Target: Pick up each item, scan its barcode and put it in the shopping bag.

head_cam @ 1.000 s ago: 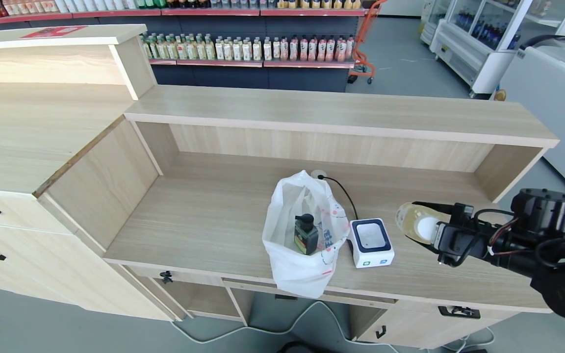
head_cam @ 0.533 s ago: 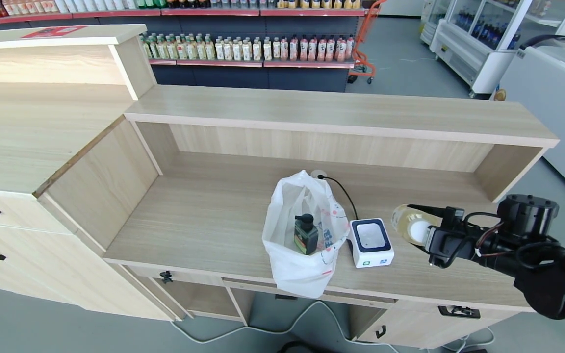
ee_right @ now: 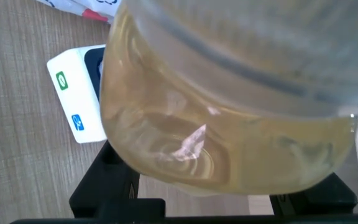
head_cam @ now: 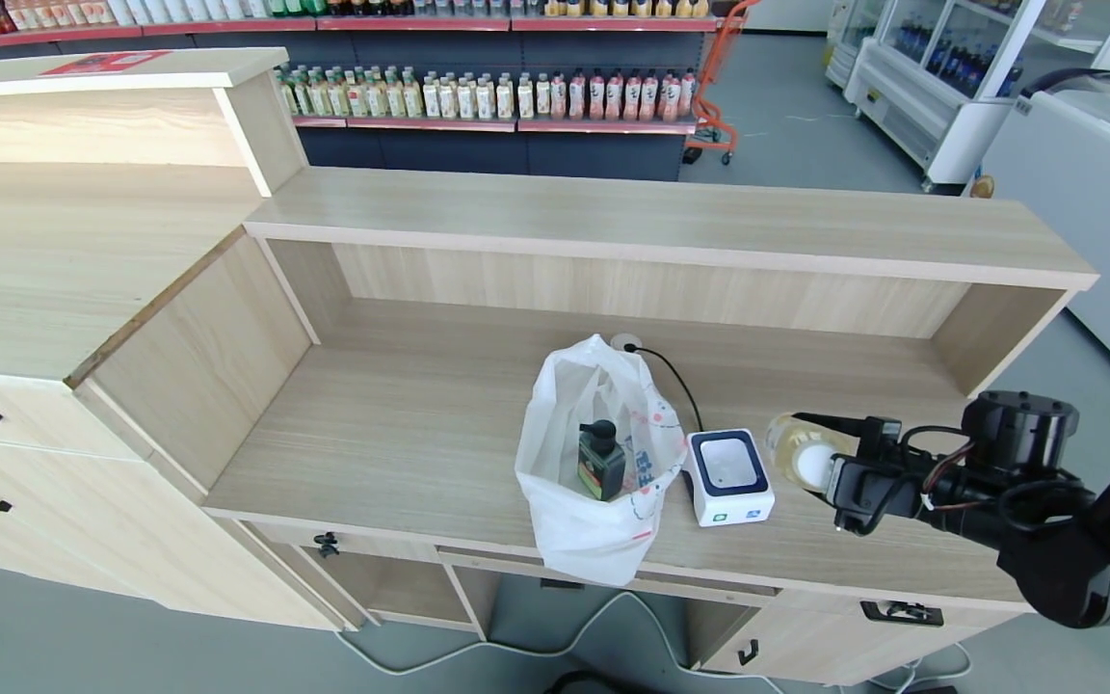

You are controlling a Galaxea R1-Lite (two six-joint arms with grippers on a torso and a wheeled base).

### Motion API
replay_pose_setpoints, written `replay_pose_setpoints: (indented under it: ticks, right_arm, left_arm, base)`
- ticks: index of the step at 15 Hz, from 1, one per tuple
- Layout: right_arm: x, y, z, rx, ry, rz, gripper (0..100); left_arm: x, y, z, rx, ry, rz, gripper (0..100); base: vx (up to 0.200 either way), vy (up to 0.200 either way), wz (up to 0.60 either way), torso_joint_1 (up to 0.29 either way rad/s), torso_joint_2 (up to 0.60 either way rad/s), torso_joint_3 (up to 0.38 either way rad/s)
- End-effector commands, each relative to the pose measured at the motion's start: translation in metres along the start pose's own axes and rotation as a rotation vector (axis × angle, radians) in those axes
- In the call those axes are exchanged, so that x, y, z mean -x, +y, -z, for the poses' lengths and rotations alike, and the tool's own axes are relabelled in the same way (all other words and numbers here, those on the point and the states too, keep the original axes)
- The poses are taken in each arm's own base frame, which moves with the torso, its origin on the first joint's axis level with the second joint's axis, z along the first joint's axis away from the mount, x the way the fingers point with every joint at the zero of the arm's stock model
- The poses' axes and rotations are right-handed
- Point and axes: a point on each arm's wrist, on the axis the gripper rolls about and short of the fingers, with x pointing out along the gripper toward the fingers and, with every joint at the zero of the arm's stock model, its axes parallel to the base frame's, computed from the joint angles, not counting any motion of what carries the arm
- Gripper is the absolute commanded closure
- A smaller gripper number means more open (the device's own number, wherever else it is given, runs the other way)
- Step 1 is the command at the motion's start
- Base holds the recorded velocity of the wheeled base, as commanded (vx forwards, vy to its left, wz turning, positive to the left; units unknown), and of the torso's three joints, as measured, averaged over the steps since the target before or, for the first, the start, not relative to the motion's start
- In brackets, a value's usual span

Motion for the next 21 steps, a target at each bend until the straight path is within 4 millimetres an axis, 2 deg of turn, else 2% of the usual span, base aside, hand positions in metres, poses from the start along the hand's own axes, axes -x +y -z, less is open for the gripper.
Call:
replay_pose_setpoints:
  ticks: [1,9,12,16,21]
  right_arm:
    - [-0.002,0.002,0.001,-0.005,-0.002,-0.007,100]
    - [-0.015,0.004,0.009,-0.002,-0.009,-0.006,100]
    - [-0.021,0.01,0.013,-0.012,-0.01,-0.023,100]
    - [-0.033,0.009,0.006,0.001,-0.045,-0.019,100]
    - [-0.041,0.018,0.009,-0.012,-0.05,-0.043,100]
  left_arm:
    - [0.0,0.0,0.0,-0.001,0.0,0.0,100]
    - [0.0,0.0,0.0,-0.001,0.0,0.0,100]
    - [0.0,0.0,0.0,-0.001,0.0,0.0,100]
    - [0.0,0.0,0.0,0.002,0.0,0.0,100]
    - [0.0,0.0,0.0,0.003,0.001,0.0,100]
  base:
    - [0.0,0.0,0.0,0.0,0.0,0.0]
    - [0.0,0.0,0.0,0.0,0.0,0.0]
    - [0.0,0.0,0.0,0.0,0.0,0.0]
    - [0.0,0.0,0.0,0.0,0.0,0.0]
    - [0.0,0.0,0.0,0.0,0.0,0.0]
